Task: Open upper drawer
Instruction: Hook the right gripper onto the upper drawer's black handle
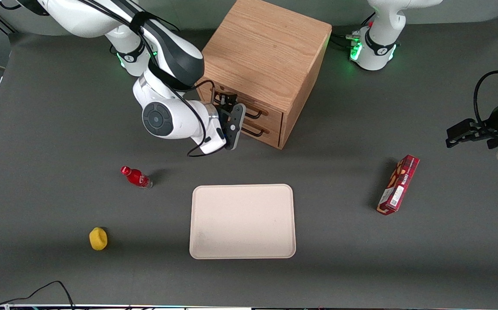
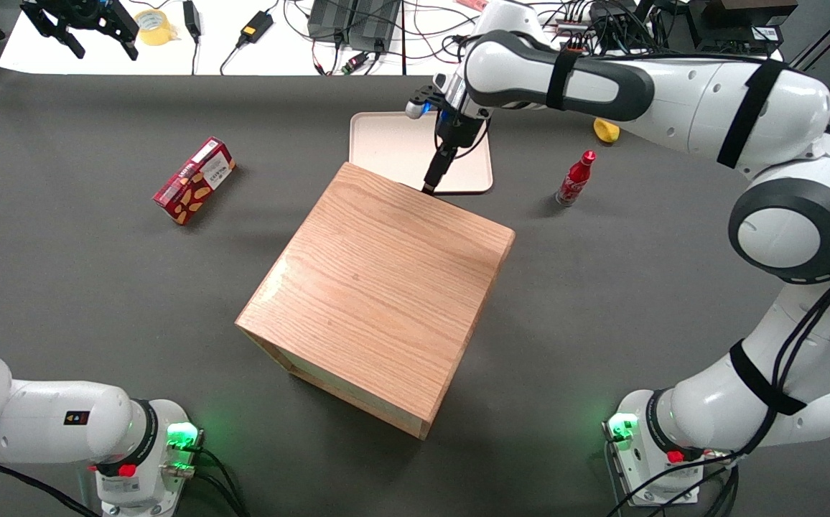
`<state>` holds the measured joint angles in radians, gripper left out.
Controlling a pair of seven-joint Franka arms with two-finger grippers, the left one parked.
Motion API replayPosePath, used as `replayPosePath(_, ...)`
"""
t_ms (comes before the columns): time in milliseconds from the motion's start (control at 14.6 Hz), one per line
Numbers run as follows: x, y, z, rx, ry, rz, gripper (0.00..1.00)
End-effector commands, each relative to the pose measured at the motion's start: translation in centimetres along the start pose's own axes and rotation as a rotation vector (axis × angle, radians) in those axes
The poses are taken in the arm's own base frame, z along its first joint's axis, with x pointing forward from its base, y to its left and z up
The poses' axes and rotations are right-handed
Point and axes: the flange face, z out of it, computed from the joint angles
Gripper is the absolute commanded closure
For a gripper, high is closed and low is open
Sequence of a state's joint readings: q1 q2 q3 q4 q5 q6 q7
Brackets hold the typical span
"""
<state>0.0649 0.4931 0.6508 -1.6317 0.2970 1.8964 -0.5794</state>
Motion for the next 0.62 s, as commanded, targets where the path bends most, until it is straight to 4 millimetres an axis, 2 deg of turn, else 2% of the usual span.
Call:
replayPosePath(0,0.5,1.0,1.4,-0.017,0.001,0.037,0.0)
replayPosePath(137,0.9,1.0,2.2,-0.029,-0.004,0.023,0.0)
replayPosePath(206,0.8,1.6,2.5,-0.034,-0.012,0.021,0.0)
replayPosePath(412,1.5,4.8,2.0,-0.067,-0.003,0.017,0.0)
replayPosePath(549,1.8,6.5,0.9,-0.088,0.014,0.019,0.0)
